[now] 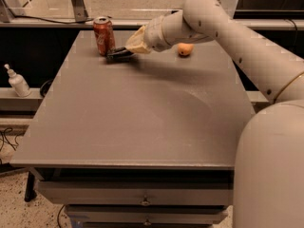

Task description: Move rxbar chocolate near coke can

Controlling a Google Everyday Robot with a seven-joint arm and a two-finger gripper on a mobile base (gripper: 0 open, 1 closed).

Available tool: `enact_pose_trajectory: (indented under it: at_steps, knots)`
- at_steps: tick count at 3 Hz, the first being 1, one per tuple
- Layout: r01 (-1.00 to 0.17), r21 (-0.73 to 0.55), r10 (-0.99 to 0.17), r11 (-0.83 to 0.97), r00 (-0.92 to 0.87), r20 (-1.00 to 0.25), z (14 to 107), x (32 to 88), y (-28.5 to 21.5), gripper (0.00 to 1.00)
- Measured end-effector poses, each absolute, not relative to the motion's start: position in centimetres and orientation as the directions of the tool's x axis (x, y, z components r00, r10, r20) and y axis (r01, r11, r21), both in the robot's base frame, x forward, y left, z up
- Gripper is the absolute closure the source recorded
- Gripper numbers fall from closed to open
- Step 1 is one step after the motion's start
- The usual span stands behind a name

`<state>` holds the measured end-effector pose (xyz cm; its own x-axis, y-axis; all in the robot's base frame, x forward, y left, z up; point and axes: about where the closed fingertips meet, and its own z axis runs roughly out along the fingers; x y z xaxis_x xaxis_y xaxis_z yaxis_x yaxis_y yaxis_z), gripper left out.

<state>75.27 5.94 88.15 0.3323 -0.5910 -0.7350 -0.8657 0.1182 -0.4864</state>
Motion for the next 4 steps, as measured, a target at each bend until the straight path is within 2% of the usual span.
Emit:
enact_pose_trajectory:
  at_steps: [1,2,4]
  knots:
    - [-0.875,-0.467,-0.597,0.128,0.308,-0.741,87.4,74.5,5.4,0.12]
    - [-0.884,-0.446,-0.598,0.14,0.283,-0.75,86.7,73.3,5.0,0.0]
    - [-0.888,-0.412,-0.543,0.203,0.247,-0.802,90.8,68.4,1.2,0.0]
